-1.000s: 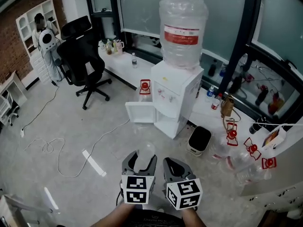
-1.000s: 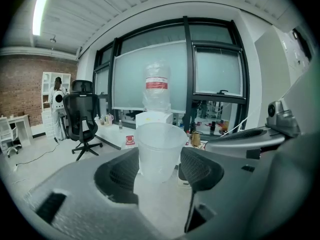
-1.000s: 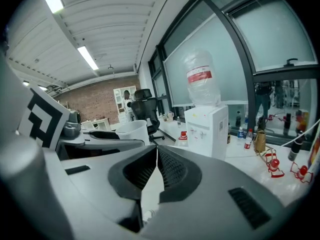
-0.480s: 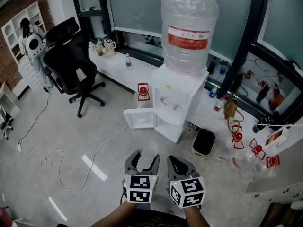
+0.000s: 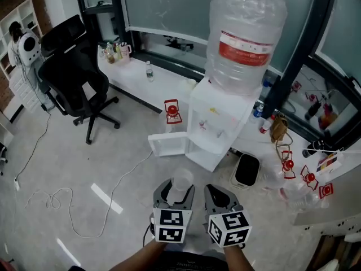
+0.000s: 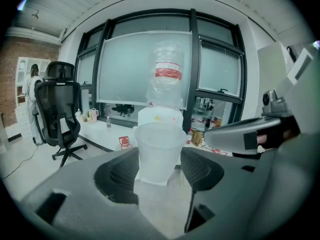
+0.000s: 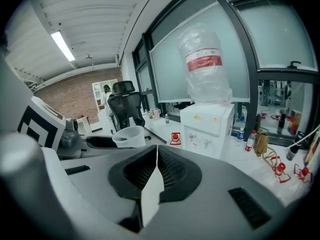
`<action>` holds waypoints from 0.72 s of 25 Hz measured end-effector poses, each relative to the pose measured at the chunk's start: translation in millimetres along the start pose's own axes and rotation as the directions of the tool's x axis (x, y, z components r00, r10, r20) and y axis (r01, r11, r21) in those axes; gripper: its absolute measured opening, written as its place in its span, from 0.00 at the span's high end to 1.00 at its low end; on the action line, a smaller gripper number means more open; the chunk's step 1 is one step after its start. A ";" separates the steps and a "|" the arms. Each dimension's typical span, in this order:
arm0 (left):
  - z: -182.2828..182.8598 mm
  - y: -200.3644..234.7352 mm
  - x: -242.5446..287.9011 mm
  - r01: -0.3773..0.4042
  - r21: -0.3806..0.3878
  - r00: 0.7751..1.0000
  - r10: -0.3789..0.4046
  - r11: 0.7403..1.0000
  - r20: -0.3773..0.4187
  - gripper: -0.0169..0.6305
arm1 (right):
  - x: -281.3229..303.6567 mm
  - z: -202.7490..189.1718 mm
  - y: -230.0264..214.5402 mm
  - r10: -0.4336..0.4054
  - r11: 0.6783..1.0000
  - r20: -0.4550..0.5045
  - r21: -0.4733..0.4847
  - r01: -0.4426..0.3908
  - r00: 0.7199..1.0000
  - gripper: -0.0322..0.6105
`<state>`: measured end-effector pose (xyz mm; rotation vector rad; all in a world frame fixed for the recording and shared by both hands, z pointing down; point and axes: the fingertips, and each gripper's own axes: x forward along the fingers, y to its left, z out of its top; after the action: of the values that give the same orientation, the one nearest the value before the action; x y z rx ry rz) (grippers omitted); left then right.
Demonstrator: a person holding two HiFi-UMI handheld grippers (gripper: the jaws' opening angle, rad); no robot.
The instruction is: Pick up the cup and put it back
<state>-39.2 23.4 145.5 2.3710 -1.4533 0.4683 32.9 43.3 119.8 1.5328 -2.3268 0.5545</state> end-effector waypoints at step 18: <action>-68.6 39.8 101.8 0.089 -0.046 0.996 -0.091 0.995 -0.026 0.57 | 100.3 -34.5 -35.7 -0.067 0.997 -0.050 -0.028 0.066 0.997 0.91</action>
<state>-38.7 -44.6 255.1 2.3736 -1.3244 0.4403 28.3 -34.0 200.7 1.5601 -2.2282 0.5382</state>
